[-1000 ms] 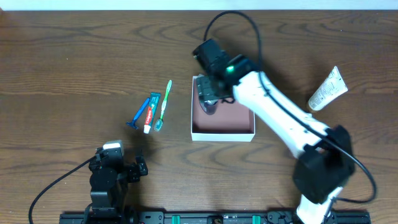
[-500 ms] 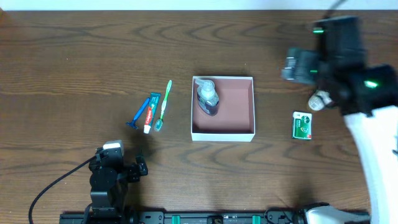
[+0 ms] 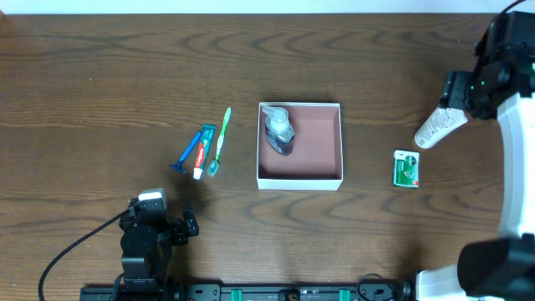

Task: Pack container
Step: 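Move the right gripper to the white lotion tube and grasp it, then place the lotion tube upright in the box's back corner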

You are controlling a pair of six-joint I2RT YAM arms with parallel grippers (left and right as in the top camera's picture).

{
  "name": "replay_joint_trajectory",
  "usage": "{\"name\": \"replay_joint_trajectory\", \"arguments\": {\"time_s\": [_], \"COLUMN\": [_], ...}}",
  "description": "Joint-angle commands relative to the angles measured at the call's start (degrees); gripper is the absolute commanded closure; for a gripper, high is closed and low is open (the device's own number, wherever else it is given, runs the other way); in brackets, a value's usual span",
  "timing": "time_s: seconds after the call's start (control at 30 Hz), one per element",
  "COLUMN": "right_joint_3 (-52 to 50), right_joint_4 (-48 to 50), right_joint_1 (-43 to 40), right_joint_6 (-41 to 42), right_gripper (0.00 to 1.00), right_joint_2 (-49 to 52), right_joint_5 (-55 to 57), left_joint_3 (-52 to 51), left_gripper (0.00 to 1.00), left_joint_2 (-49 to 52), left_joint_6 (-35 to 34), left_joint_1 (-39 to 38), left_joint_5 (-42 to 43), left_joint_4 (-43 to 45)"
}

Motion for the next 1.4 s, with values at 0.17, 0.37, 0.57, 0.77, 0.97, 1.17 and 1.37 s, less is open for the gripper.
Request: {"name": "replay_joint_trajectory", "arguments": {"time_s": [0.17,0.37,0.57,0.77,0.97,1.17,1.37], "right_joint_3": [0.1,0.2,0.2,0.4,0.4,0.4,0.4], "right_joint_4": [-0.3,-0.2,-0.6,-0.6,0.0,0.3,0.7], "right_joint_1": [-0.2,-0.2,0.8,9.2,22.5,31.3,35.9], "right_joint_6": [0.2,2.2,3.3,5.6,11.4,17.3,18.3], "right_gripper": [0.52,0.85,0.99,0.99,0.99,0.99,0.99], "right_joint_2": [5.9,5.4,1.0,-8.0,-15.6,-16.8,-11.5], "right_joint_5": [-1.6,-0.8,-0.9,-3.2,-3.2,-3.2,-3.2], "left_joint_3": [-0.6,-0.6,-0.6,-0.6,-0.6,-0.6,-0.6], "left_gripper": [0.02,0.02,0.02,0.02,0.02,0.02,0.02], "left_joint_2": [-0.3,-0.3,-0.3,-0.3,-0.3,-0.3,-0.3], "left_joint_6": [-0.1,-0.1,-0.1,-0.1,-0.1,-0.1,-0.1], "left_joint_1": [0.3,0.3,0.3,0.3,0.3,0.3,0.3], "left_joint_5": [-0.1,-0.1,-0.1,-0.1,-0.1,-0.1,-0.1], "left_joint_4": [0.1,0.1,0.1,0.1,0.1,0.1,0.1]}}
